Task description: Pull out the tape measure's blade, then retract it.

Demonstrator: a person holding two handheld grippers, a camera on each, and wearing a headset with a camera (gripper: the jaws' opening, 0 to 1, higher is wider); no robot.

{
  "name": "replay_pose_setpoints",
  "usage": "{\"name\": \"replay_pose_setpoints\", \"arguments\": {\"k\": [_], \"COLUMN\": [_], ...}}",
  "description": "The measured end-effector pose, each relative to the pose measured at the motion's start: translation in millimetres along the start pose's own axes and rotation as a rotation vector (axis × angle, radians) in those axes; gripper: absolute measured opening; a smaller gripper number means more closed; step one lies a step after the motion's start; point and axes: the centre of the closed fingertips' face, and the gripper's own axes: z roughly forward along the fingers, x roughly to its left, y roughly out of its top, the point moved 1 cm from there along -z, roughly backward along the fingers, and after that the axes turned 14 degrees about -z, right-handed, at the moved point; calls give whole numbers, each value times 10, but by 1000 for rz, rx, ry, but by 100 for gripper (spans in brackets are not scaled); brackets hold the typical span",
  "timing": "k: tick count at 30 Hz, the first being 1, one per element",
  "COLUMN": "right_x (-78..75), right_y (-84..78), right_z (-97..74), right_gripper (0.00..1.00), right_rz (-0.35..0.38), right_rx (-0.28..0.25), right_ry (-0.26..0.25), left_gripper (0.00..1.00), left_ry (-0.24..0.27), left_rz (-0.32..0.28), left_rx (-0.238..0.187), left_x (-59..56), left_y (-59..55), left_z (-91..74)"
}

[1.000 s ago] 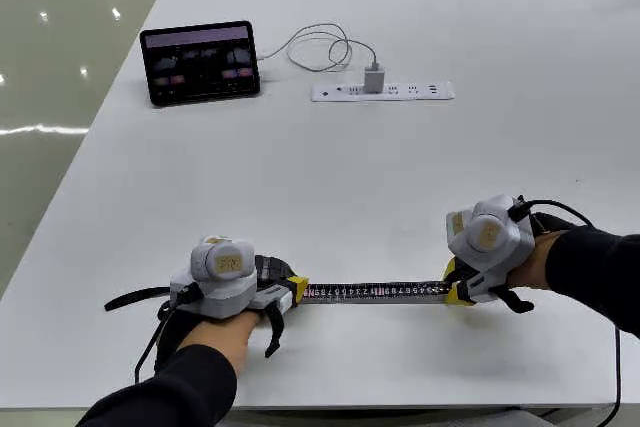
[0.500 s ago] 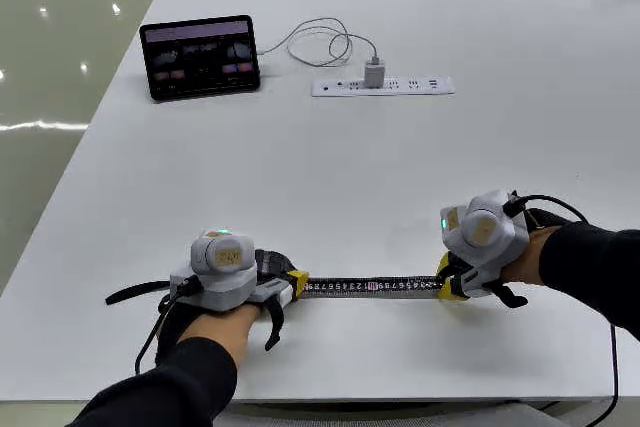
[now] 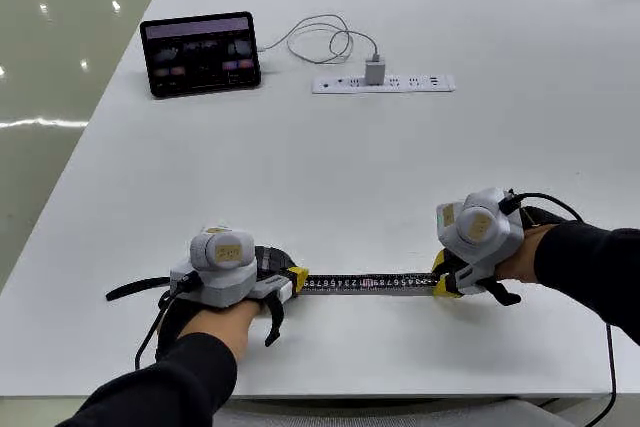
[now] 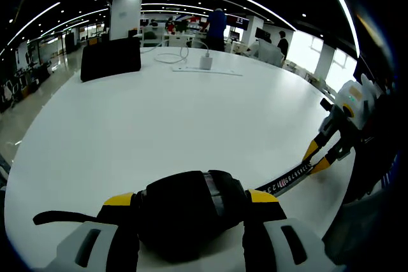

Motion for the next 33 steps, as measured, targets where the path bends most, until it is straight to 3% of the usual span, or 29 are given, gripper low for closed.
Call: {"name": "replay_pose_setpoints", "arguments": {"k": [33], "right_x": [-37], "right_y": [192], "right_z": [82], "right_gripper": [10], "right_rz": [7], "right_rx": [-32], "right_ry": [-16], "left_gripper": [62], "left_ry": [-2], "left_rz": [-6], "left_rx": [1], "left_x": [2], "left_y": [-3], "left_z": [4]}}
